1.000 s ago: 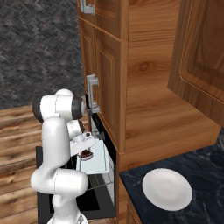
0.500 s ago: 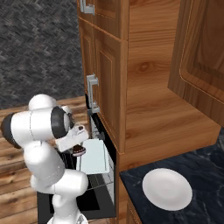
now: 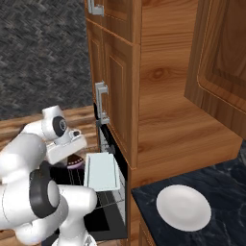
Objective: Take the baked cake out of the oven and place it on the plate for cooling. Then close the oven door.
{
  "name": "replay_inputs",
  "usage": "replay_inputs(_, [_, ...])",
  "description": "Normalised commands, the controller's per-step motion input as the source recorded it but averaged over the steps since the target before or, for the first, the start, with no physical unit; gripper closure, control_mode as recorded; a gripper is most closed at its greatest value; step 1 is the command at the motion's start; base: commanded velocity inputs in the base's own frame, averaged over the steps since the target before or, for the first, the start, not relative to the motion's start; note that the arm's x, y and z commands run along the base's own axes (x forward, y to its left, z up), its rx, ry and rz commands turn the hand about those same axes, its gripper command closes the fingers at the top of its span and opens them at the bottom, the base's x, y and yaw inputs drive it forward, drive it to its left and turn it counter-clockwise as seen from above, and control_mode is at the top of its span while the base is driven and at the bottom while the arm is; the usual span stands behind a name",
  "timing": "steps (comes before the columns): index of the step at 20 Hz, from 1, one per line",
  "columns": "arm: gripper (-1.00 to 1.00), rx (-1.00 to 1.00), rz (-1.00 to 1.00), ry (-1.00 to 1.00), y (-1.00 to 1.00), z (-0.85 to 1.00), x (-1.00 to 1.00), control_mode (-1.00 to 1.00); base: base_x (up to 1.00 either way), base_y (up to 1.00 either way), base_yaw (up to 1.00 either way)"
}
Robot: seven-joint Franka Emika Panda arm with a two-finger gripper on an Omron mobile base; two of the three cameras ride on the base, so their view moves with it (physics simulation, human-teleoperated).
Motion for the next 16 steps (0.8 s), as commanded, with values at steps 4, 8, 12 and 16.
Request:
replay_inputs(4, [1.00,0.00,0.00,0.00,0.00,0.94,-0.37,-1.00,0.00,0.00,0.00])
replay_inputs(8, [1.00,0.00,0.00,0.00,-0.03,0.84,-0.19,-1.00,0.00,0.00,0.00])
replay_inputs(12, [1.00,-0.01,0.00,0.01,-0.04,0.68,-0.03,-1.00,0.00,0.00,0.00])
replay_inputs(16, [1.00,-0.02,0.00,0.00,-0.29,0.51,0.00,-1.00,0.00,0.00,0.00])
